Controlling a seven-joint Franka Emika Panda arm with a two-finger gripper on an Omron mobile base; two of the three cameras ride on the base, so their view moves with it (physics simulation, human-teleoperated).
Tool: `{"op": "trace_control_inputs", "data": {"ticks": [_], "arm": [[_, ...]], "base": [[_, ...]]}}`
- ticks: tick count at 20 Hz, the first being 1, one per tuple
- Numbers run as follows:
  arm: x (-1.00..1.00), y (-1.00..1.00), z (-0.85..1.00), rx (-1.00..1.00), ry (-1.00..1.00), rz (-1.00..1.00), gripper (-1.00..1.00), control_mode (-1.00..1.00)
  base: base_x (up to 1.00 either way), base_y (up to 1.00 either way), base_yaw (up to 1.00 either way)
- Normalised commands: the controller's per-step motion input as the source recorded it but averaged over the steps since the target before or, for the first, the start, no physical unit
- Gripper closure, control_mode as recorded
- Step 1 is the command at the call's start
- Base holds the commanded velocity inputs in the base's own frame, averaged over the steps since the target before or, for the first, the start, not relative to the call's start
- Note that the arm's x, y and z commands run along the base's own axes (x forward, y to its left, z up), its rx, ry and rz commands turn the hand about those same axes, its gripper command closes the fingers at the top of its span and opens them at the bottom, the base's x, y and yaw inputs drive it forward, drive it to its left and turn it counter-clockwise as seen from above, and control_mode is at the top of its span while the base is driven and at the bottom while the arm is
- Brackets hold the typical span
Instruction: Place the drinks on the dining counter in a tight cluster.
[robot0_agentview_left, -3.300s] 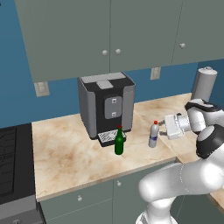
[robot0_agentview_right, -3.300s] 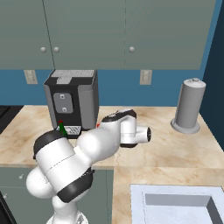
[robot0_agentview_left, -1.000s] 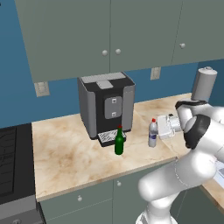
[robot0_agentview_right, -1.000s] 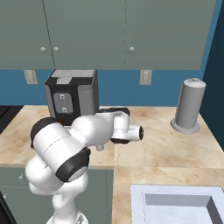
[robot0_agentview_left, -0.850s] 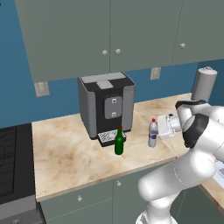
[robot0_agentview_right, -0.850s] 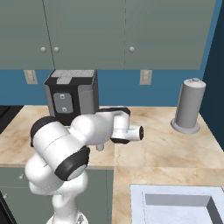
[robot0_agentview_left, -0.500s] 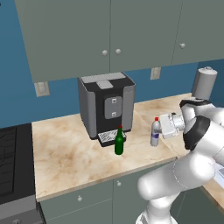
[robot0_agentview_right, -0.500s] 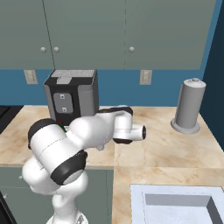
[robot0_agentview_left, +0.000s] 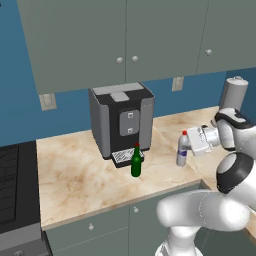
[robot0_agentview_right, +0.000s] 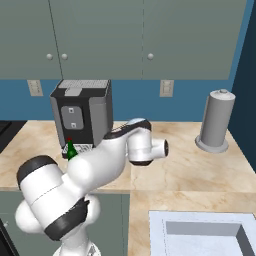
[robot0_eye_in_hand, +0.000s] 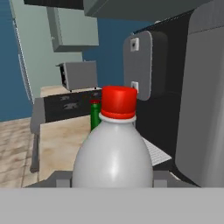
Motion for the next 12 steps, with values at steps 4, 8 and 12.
{"op": "trace_control_inputs", "data": {"ticks": [4, 8, 12], "arm": [[-0.43, 0.16, 0.14, 0.0, 0.0, 0.0, 1.0, -1.0], [-0.39, 0.15, 0.09, 0.0, 0.0, 0.0, 1.0, -1.0], [-0.34, 0.06, 0.17, 0.0, 0.0, 0.0, 1.0, -1.0]], "base": [[0.0, 0.0, 0.0], [0.0, 0.0, 0.0], [0.0, 0.0, 0.0]]}}
